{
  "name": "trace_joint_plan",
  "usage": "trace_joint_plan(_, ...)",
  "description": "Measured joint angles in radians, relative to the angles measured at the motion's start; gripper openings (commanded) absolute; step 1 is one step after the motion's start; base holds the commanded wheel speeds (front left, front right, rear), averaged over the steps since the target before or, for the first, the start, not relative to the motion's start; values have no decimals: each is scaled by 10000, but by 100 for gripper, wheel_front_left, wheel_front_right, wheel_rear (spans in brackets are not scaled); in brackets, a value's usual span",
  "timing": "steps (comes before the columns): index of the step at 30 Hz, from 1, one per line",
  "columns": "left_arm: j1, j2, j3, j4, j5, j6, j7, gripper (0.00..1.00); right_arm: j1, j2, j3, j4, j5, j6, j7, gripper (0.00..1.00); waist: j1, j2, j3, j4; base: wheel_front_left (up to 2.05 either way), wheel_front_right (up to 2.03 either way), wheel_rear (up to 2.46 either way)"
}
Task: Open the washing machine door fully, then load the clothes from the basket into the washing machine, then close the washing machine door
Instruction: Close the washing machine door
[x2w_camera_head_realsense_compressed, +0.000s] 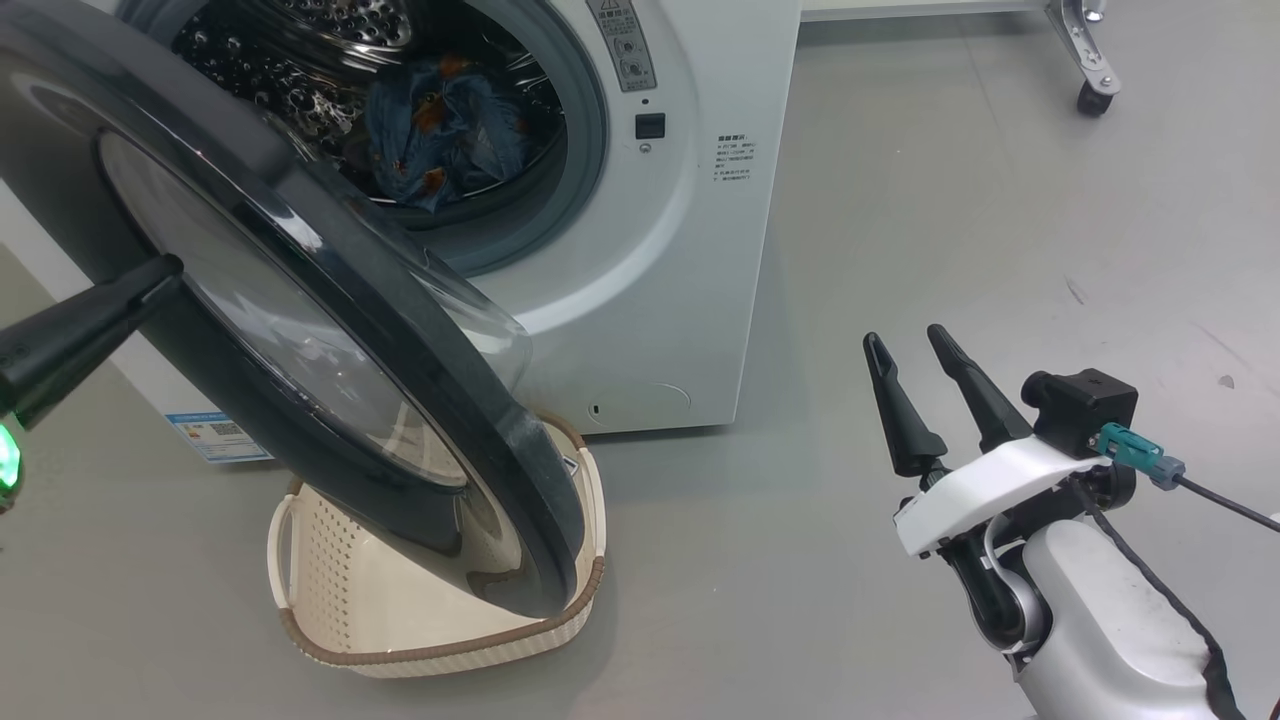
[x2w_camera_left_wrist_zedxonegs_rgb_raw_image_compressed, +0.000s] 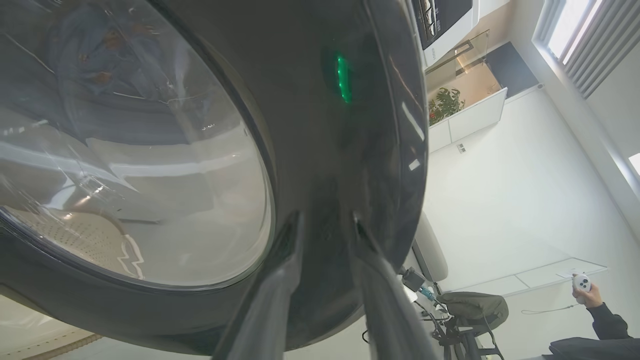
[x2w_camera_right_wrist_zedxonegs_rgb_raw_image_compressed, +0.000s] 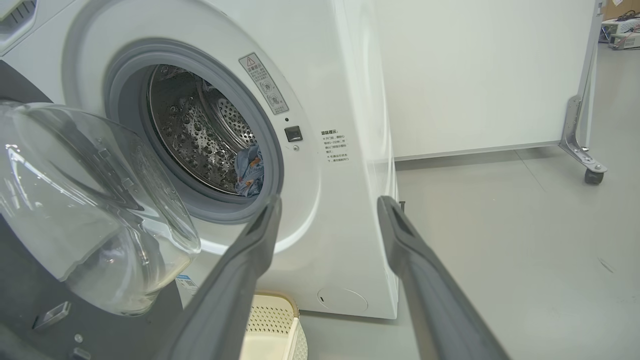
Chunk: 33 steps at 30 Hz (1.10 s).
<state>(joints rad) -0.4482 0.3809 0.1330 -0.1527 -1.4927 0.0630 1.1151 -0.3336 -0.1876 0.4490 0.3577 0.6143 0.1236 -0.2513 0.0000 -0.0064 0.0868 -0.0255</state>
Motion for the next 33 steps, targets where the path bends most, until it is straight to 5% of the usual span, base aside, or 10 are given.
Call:
trace_joint_plan(1, 80, -21, 42, -2, 6, -38, -102, 91, 3, 0, -4, 0, 0, 0, 2, 100, 0, 0, -9, 11, 0, 0, 0)
trace_joint_plan(2, 133, -42, 121, 0, 13, -94, -215, 100, 4, 0, -8, 0, -2, 0, 0, 100, 0, 0, -19, 21, 0, 0, 0)
trace_joint_plan(19, 1630, -46, 669, -88, 2173, -1496, -2029, 100, 23, 6, -27, -33, -48, 0, 0, 100, 0, 0, -143, 145, 0, 0, 0)
trace_joint_plan(33, 2879, -522, 1062, -192, 5101, -1762, -5120, 100, 24, 0, -67, -113, -61, 0, 2, 100, 0, 0, -31, 83, 0, 0, 0)
